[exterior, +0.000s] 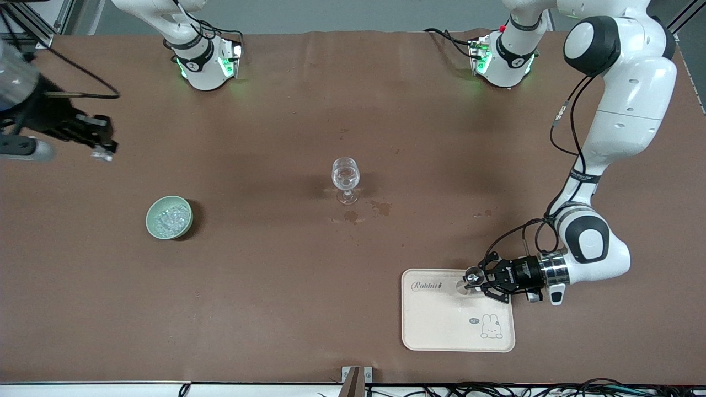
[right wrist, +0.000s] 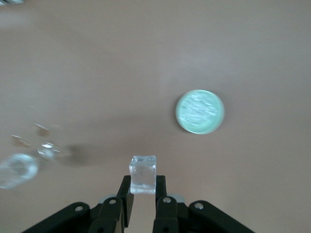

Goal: Pour wine and add ice with both arms
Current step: 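Lower the jigger onto the tray while the right gripper carries ice over glass, then drop the ice into the glass while the left gripper releases the jigger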

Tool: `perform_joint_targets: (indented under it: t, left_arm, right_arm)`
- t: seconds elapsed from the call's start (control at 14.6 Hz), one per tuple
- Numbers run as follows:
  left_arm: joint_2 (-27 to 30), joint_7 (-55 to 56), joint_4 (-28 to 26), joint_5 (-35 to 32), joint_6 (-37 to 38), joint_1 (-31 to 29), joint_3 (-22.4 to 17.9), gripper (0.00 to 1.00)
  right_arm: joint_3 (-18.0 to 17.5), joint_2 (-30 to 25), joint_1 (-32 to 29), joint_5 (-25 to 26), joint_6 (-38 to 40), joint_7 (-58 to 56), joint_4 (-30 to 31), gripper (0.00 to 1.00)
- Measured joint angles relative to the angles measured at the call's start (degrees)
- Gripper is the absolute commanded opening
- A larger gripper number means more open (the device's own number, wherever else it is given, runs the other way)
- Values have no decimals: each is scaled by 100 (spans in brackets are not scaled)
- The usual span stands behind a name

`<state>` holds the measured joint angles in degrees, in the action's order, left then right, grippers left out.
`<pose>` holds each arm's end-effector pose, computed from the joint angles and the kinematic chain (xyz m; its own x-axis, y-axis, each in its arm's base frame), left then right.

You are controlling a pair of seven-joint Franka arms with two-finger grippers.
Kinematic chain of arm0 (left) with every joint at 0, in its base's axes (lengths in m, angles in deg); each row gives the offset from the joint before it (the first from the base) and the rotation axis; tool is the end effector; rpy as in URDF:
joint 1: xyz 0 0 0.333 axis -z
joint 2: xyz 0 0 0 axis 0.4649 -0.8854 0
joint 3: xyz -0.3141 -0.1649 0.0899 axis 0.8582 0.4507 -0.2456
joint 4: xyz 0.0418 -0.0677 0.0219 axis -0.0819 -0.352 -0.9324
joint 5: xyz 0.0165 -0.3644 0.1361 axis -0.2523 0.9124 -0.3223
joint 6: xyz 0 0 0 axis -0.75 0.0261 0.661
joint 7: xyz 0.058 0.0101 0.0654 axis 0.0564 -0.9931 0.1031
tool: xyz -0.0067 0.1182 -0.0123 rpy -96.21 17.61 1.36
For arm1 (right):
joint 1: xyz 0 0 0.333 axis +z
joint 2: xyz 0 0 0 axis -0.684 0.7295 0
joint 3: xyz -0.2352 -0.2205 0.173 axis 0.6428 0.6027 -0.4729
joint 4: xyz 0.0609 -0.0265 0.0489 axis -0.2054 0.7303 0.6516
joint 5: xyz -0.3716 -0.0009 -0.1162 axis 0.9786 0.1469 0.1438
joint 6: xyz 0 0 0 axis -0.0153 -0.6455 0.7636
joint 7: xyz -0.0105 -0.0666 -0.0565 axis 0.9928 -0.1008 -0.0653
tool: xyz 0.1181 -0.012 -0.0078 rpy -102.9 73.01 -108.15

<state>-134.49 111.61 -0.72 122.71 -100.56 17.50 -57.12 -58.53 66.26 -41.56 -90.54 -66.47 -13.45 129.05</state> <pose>0.7737 -0.0851 0.1759 0.0925 0.3641 -0.9267 0.9865 0.0925 0.1348 0.5572 0.1221 0.6965 0.9919 -0.1268 0.0013 -0.1265 -0.9903 -0.0571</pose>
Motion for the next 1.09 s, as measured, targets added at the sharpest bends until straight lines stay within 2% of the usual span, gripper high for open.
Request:
perform_joint_targets:
  t: [0.21,0.27,0.41,0.48,0.55,0.89,1.09]
  left_arm:
    - [-334,-109,147,112,-51,-25,-3,2]
    - [-397,-110,182,116,-55,-34,-5,15]
    - [-430,-110,231,141,-54,-49,-11,56]
    - [-432,-110,242,142,-55,-51,-16,85]
    - [-432,-110,248,142,-55,-53,-18,100]
    - [-355,-115,368,41,-52,-81,-20,100]
    - [-50,-71,437,-1077,349,-340,-15,100]
  right_arm:
    - [-1020,267,69,9,-434,1419,36,1]
    - [-1328,441,157,111,-605,1887,58,1]
    - [-1669,846,509,337,-930,2735,83,1]
    - [-1716,1058,741,394,-1089,3055,91,1]
    - [-1729,1265,978,461,-1264,3359,95,1]
    - [-1736,2093,1842,821,-1896,4448,95,2]
    - [-1734,2266,1979,922,-1919,4595,91,2]
